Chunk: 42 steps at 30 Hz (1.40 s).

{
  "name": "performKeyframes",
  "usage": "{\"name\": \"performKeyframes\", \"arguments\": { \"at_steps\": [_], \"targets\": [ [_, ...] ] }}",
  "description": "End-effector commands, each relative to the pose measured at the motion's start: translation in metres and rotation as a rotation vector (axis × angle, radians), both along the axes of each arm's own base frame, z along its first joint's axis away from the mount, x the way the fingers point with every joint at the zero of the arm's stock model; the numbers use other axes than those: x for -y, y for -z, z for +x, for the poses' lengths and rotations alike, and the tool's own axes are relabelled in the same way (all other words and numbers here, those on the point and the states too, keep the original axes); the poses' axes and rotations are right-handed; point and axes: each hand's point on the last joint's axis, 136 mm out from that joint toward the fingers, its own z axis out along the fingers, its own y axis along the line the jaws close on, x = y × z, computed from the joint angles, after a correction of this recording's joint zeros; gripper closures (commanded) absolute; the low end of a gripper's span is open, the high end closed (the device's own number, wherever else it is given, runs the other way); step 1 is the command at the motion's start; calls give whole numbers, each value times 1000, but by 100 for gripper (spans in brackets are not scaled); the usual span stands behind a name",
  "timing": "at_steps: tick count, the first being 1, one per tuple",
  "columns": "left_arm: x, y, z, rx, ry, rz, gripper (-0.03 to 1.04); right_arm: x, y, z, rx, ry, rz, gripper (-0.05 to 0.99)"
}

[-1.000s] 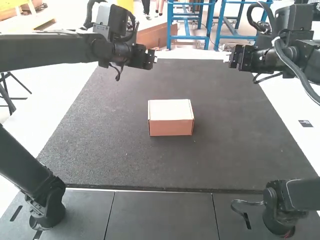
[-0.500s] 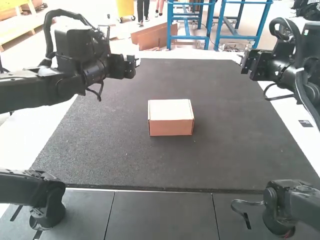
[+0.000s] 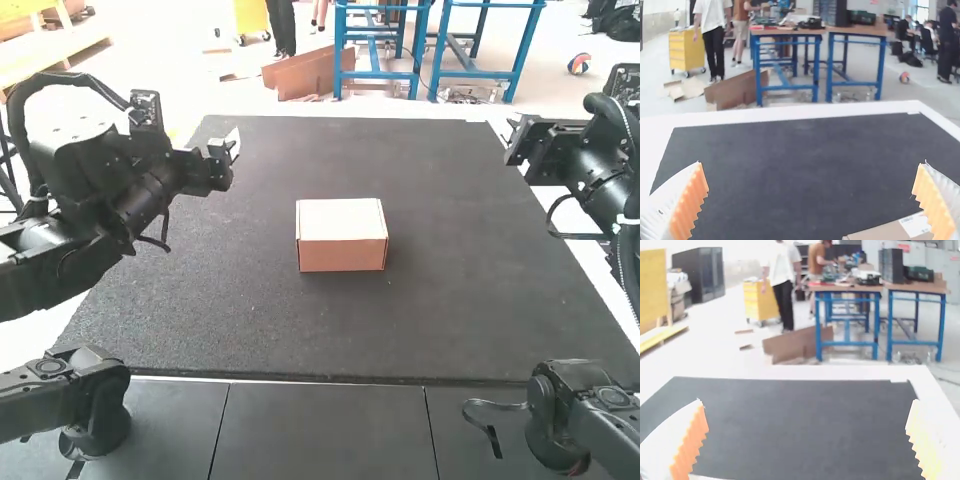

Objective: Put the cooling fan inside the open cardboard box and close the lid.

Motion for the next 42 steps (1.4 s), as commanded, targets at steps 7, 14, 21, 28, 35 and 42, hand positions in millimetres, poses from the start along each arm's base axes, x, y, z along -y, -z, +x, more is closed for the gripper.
{"name": "performKeyframes", "arguments": {
  "at_steps": [7, 14, 21, 28, 35, 42],
  "targets": [
    [-23, -4, -34, 137, -37, -28, 4, 14, 5, -10, 84, 65, 7, 3],
    [-31, 12, -49, 173, -37, -47, 4, 15, 16, -18, 127, 73, -18, 3],
    [-34, 25, -57, 189, -34, -53, 4, 17, 27, -25, 184, 84, -47, 3],
    [-33, 37, -55, 171, -29, -45, 4, 16, 46, -18, 173, 92, -85, 3],
    [-24, 47, -55, 162, 18, -32, 5, 16, 73, -12, 147, 96, -107, 3],
    [-11, 64, -55, 140, 88, -13, 5, 14, 100, -12, 137, 88, -121, 3]
  ]
}}
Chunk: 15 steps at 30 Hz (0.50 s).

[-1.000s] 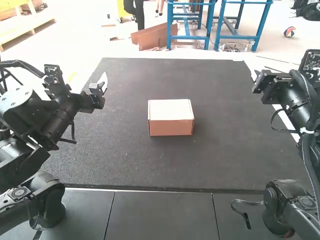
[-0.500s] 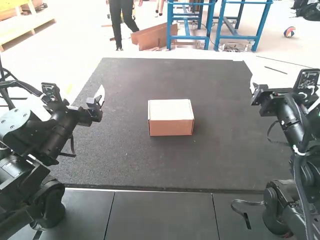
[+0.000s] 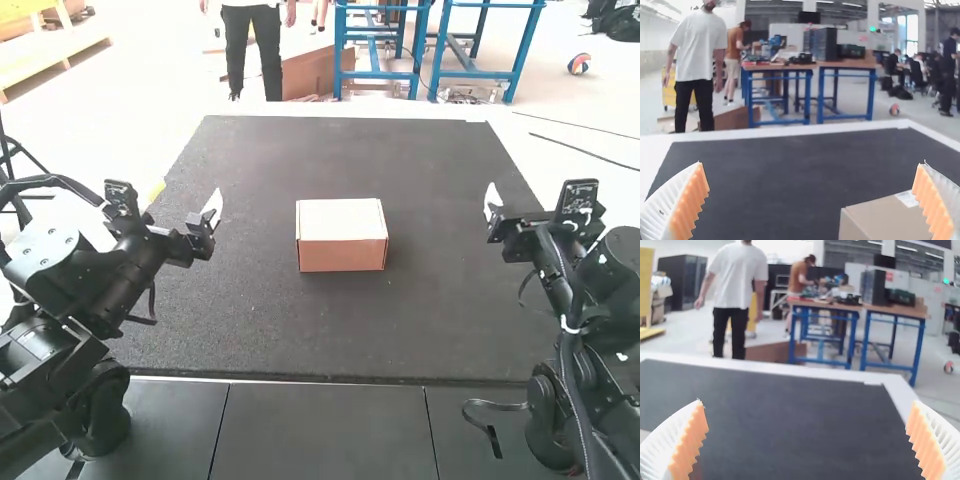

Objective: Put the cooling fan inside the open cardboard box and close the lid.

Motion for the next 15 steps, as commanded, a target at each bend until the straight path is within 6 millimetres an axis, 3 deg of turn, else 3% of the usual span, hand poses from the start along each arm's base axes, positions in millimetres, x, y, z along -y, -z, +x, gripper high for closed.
{"name": "performKeyframes", "arguments": {
  "at_steps": [1, 8, 15],
  "targets": [
    [6, 0, -4, 24, 40, 4, 5, 7, 2, -1, 19, 36, -12, 3],
    [-1, 13, -2, -30, 21, -17, 5, 11, 20, 3, -30, 56, -11, 3],
    [-41, 29, 10, -98, -142, -52, 5, 12, 42, 6, -123, 57, 47, 3]
  ]
}}
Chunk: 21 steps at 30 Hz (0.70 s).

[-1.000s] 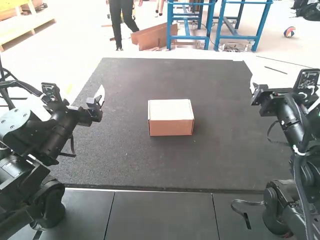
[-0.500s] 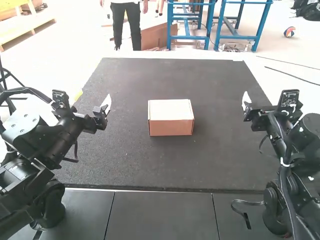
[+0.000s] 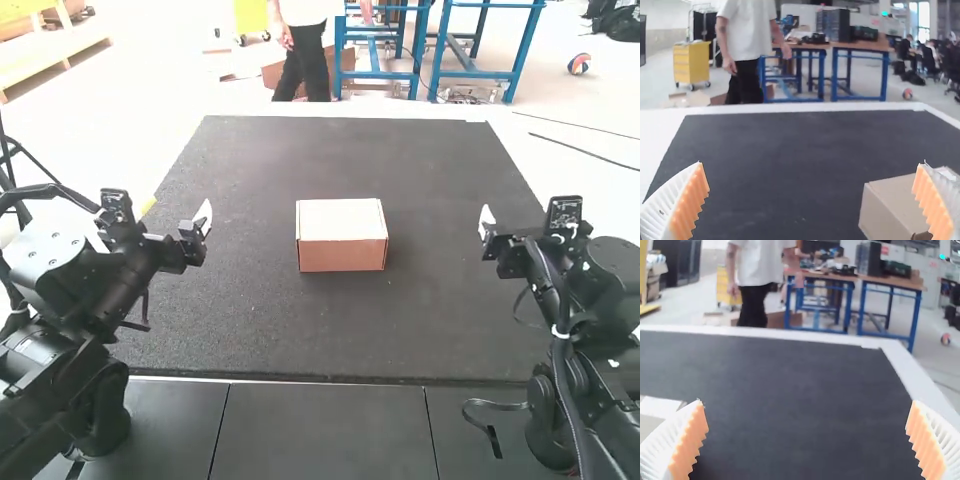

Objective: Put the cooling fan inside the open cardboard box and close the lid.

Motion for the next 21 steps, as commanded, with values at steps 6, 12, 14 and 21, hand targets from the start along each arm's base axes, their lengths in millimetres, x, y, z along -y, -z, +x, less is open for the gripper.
{"name": "performKeyframes", "arguments": {
  "at_steps": [6, 12, 14, 21],
  "targets": [
    [-40, 13, 6, -42, -134, -21, 5, 8, 9, 1, -40, 38, 80, 3],
    [-62, 17, 6, -61, -220, -20, 5, 8, 15, 1, -63, 38, 109, 3],
    [-66, 19, 6, -66, -238, -22, 5, 9, 17, 1, -72, 41, 110, 3],
    [-75, 21, 5, -76, -277, 12, 5, 13, 25, 1, -103, 67, 129, 3]
  ]
}}
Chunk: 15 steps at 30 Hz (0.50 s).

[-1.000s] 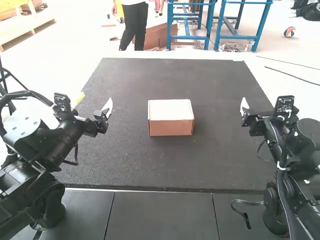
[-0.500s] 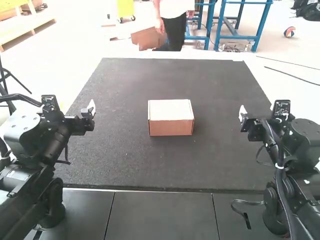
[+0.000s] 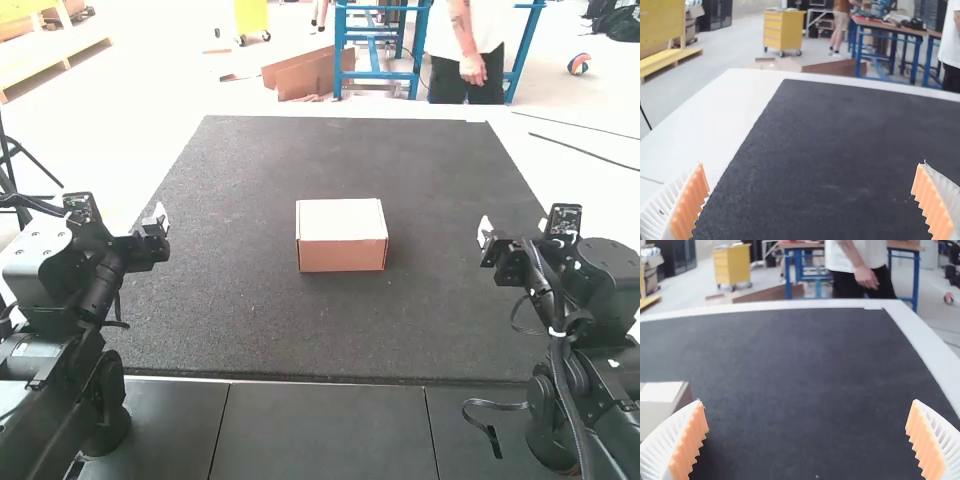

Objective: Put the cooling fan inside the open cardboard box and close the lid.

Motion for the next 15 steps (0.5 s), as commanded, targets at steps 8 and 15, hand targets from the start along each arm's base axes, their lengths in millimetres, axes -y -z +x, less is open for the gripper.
{"name": "performKeyframes", "arguments": {
  "at_steps": [8, 15],
  "targets": [
    [10, 3, 0, -11, 56, 84, 5, 9, 4, 0, -12, 45, 19, 3],
    [9, 7, 0, -30, 55, 96, 5, 9, 5, 0, -16, 47, 18, 3]
  ]
}}
